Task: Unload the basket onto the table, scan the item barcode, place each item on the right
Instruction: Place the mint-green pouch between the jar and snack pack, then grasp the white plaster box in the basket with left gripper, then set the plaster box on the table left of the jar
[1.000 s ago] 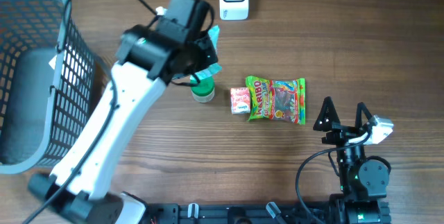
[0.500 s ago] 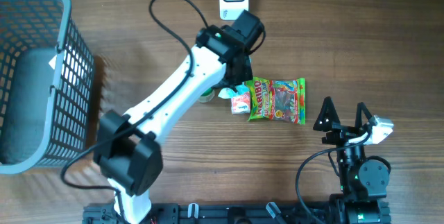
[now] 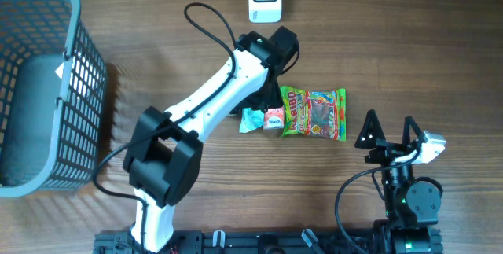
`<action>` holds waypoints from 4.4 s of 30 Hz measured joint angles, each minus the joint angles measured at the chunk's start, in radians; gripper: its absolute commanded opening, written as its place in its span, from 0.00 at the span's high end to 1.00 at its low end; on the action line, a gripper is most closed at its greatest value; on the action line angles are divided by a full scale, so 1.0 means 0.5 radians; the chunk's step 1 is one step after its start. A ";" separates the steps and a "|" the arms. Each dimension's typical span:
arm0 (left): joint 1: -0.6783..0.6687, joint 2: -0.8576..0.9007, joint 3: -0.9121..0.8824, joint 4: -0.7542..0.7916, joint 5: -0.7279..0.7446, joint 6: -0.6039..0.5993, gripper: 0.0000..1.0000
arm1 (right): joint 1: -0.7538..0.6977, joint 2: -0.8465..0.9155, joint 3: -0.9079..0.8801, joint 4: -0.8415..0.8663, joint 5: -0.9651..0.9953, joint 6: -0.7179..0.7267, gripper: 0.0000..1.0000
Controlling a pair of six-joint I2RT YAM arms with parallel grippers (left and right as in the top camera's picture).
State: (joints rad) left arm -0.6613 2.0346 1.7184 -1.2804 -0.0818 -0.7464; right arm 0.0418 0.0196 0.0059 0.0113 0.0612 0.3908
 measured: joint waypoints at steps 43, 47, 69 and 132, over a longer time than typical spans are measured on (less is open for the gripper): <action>2.361 -0.858 0.124 0.612 -0.047 0.240 0.00 | 0.000 0.000 0.000 0.000 0.000 0.000 0.00; 2.361 -0.693 0.124 0.587 -0.043 0.240 0.00 | 0.000 0.000 0.000 0.000 0.000 0.000 0.00; 2.405 0.303 0.124 0.715 0.490 1.228 0.00 | 0.000 0.000 0.000 0.000 0.000 0.000 0.00; 0.929 -1.090 -1.543 1.145 0.243 0.369 0.00 | 0.000 0.004 0.000 0.000 0.000 0.000 0.00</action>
State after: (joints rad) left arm -0.1967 1.4895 0.9470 -0.7078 0.0395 -0.5621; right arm 0.0418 0.0216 0.0059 0.0113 0.0612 0.3908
